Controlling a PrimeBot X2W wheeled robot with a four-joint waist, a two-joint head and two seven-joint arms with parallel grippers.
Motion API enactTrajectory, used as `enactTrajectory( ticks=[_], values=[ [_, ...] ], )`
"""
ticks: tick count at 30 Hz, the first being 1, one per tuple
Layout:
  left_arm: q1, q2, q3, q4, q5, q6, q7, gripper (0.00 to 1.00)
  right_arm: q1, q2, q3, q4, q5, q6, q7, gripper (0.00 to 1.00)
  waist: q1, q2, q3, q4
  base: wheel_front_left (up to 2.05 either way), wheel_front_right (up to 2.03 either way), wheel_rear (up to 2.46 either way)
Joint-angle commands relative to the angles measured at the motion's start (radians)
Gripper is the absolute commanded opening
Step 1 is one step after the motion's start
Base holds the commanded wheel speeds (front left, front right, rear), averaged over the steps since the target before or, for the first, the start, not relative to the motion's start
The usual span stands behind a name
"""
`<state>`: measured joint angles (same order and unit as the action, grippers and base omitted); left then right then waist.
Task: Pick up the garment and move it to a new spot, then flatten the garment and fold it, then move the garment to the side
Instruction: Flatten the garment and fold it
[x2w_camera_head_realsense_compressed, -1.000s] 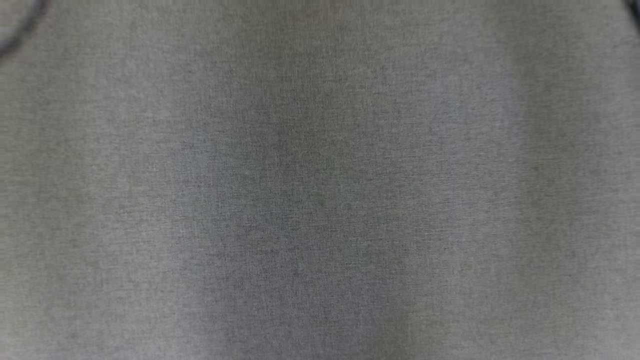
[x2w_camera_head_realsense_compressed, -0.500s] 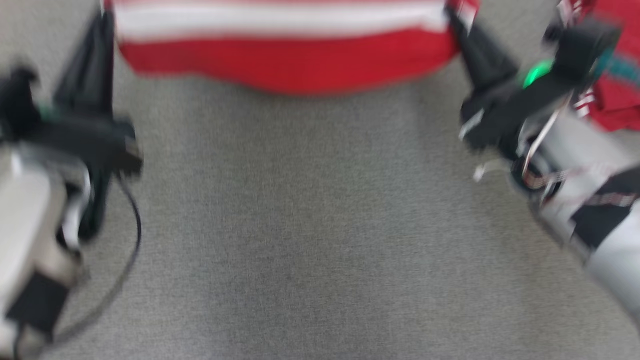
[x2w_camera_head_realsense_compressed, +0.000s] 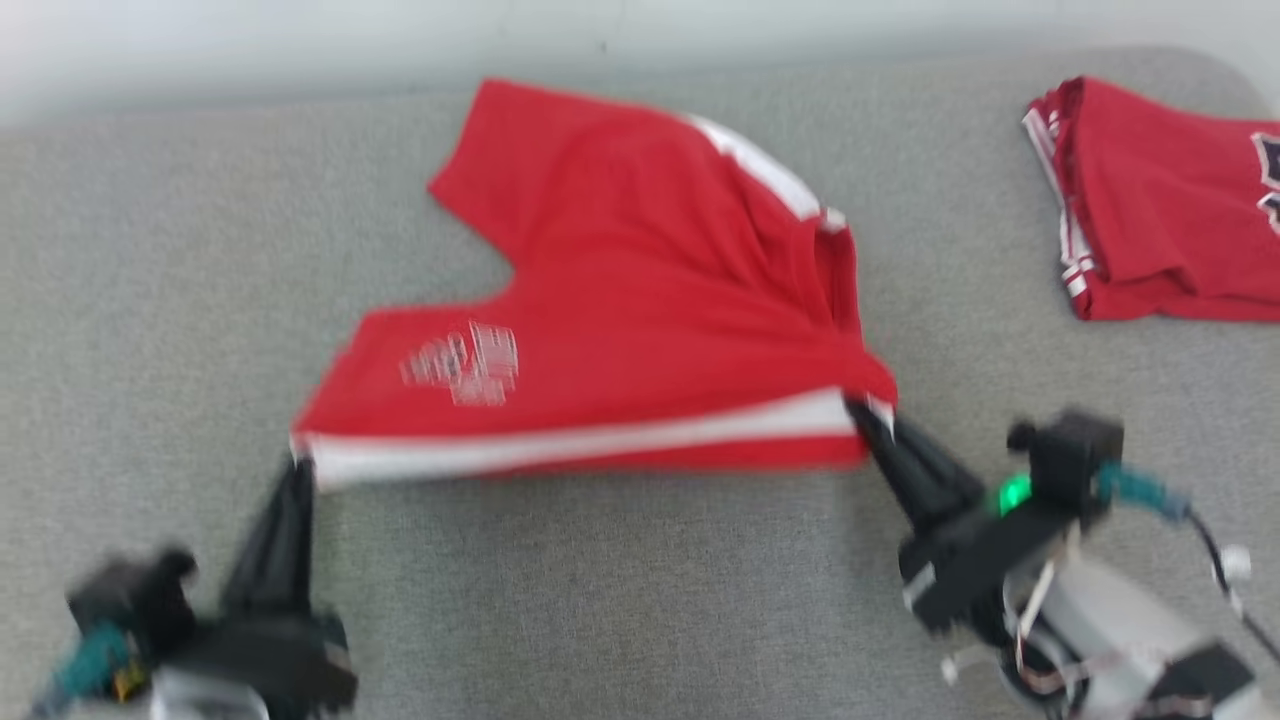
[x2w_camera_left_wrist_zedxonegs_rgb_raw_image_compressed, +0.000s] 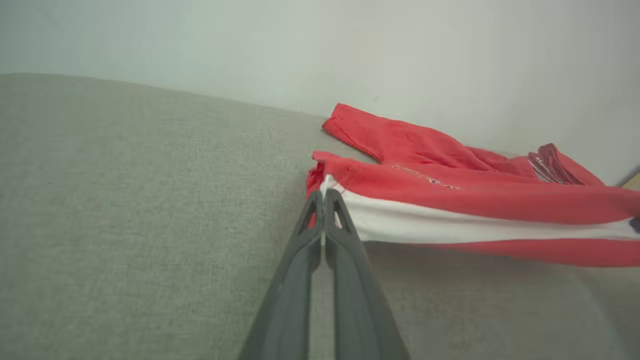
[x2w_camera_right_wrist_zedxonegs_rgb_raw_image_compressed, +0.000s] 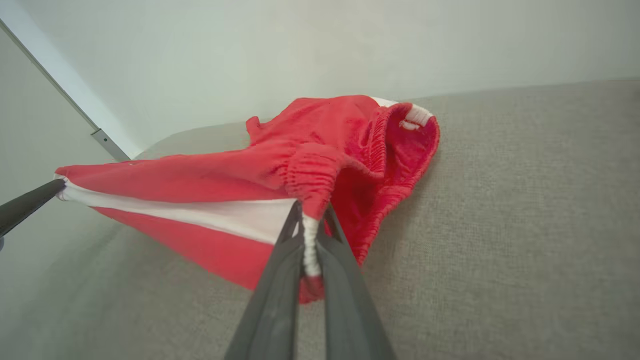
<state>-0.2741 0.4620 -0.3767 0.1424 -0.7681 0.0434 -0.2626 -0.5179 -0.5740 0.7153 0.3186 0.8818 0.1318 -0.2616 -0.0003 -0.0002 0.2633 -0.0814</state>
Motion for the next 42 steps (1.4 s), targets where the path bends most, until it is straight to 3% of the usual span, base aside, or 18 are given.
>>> enactTrajectory(
  ticks=[1, 11, 21, 28, 36, 42],
  values=[
    [0.064, -0.015, 0.018, 0.009, 0.016, -0.006, -0.003, 0.00, 0.060, -0.004, -0.016, -0.007, -0.012, -0.003, -0.004, 0.00, 0.0003, 0.0002, -0.043, -0.002, 0.00, 0.00, 0.00],
    [0.304, -0.144, 0.156, 0.068, 0.084, -0.069, -0.003, 0.00, 0.353, -0.001, -0.063, -0.053, -0.041, -0.003, -0.004, 0.00, 0.0003, 0.0002, -0.142, 0.010, 0.00, 0.00, 0.00],
    [0.379, -0.178, 0.235, 0.081, 0.165, -0.108, -0.003, 0.00, 0.563, 0.034, -0.131, -0.148, -0.087, -0.003, 0.021, 0.00, 0.0003, 0.0002, -0.190, 0.032, 0.00, 0.00, 0.00],
    [0.310, -0.139, 0.228, 0.050, 0.206, -0.128, 0.007, 0.00, 0.551, 0.072, -0.154, -0.226, -0.097, -0.003, 0.038, 0.00, 0.0003, 0.0002, -0.177, 0.004, 0.00, 0.00, 0.00],
    [0.023, -0.017, 0.156, 0.000, 0.265, -0.158, 0.159, 0.00, 0.445, 0.133, -0.184, -0.243, -0.064, -0.003, 0.021, 0.00, 0.0003, 0.0002, -0.091, -0.074, 0.00, 0.00, 0.00],
    [-0.213, 0.049, 0.077, 0.036, 0.278, -0.173, 0.266, 0.00, 0.325, 0.186, -0.202, -0.198, -0.078, -0.003, 0.004, 0.00, 0.0003, 0.0002, 0.004, -0.148, 0.00, 0.00, 0.00]
  ],
)
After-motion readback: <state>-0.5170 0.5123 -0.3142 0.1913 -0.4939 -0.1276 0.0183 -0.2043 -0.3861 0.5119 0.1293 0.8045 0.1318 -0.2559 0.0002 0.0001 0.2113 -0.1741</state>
